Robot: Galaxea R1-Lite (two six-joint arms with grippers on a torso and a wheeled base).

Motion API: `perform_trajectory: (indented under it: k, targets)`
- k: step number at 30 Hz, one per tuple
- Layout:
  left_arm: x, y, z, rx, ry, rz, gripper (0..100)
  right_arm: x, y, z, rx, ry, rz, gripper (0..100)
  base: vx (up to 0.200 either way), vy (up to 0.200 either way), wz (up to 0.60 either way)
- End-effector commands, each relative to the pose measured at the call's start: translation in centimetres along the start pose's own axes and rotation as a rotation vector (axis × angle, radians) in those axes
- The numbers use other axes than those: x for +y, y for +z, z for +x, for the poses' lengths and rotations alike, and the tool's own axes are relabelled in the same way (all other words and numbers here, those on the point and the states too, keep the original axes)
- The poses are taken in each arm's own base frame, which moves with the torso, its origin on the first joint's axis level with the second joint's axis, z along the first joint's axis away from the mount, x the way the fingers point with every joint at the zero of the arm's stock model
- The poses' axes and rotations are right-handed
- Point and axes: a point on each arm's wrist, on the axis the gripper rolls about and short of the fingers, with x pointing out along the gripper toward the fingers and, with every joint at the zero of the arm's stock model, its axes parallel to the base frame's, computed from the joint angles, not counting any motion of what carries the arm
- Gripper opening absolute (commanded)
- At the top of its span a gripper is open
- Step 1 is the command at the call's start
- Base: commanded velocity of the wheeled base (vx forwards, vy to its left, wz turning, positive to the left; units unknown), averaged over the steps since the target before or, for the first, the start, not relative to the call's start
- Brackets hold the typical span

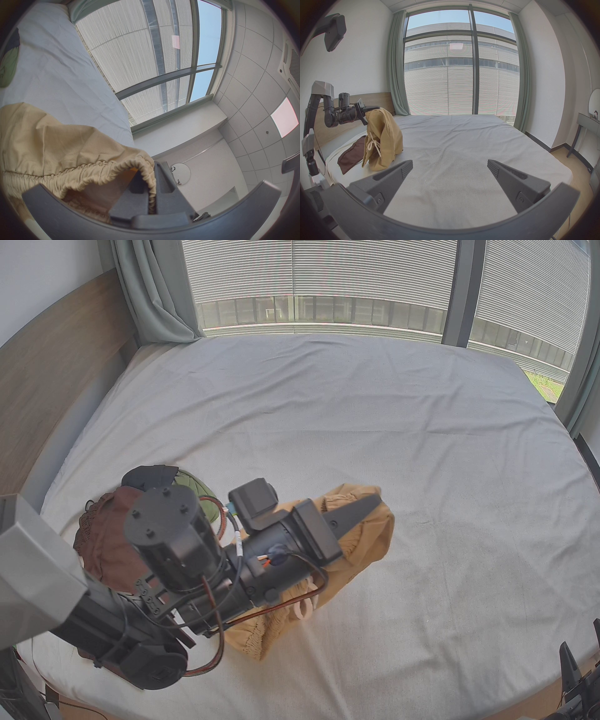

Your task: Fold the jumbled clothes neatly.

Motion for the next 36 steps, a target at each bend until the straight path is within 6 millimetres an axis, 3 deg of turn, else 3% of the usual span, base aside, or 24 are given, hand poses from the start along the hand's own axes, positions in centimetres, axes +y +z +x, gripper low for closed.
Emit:
perform_trajectory:
  k: [1, 8, 20, 26, 27, 28, 31, 34, 36]
  targets:
    - [1.8, -2.3, 1.8, 0.057, 0.026, -0.02, 0, 0.0, -0.5, 0.0, 0.001, 0.001, 0.0, 100, 0.0, 0.0, 0.0]
    - [1.7, -3.0, 3.7, 0.068, -0.03, -0.023, 0, 0.0, -0.5, 0.0, 0.001, 0.001, -0.002, 100, 0.0, 0.0, 0.0]
    - [-4.0, -2.9, 6.4, 0.039, -0.247, -0.084, 0, 0.0, -0.5, 0.0, 0.001, 0.001, 0.0, 100, 0.0, 0.0, 0.0]
    - [-8.3, -1.3, 6.4, 0.008, -0.375, -0.13, 0, 0.0, -0.5, 0.0, 0.001, 0.001, -0.002, 100, 0.0, 0.0, 0.0]
    - [-8.3, -1.3, 6.4, 0.008, -0.375, -0.13, 0, 0.0, -0.5, 0.0, 0.001, 0.001, -0.002, 100, 0.0, 0.0, 0.0]
    - [-10.2, -0.2, 5.9, -0.008, -0.43, -0.166, 0, 0.0, -0.5, 0.0, 0.001, 0.001, -0.002, 100, 0.0, 0.0, 0.0]
    - [-12.1, 1.4, 5.2, -0.039, -0.484, -0.204, 0, 0.0, -0.5, 0.0, 0.001, 0.001, 0.0, 100, 0.0, 0.0, 0.0]
    - [-12.5, 2.3, 4.3, -0.049, -0.477, -0.22, 0, 0.0, -0.5, 0.0, 0.001, 0.001, 0.0, 100, 0.0, 0.0, 0.0]
    - [-11.4, 2.7, 3.9, -0.053, -0.428, -0.22, 0, 0.0, -0.5, 0.0, 0.001, 0.001, 0.0, 100, 0.0, 0.0, 0.0]
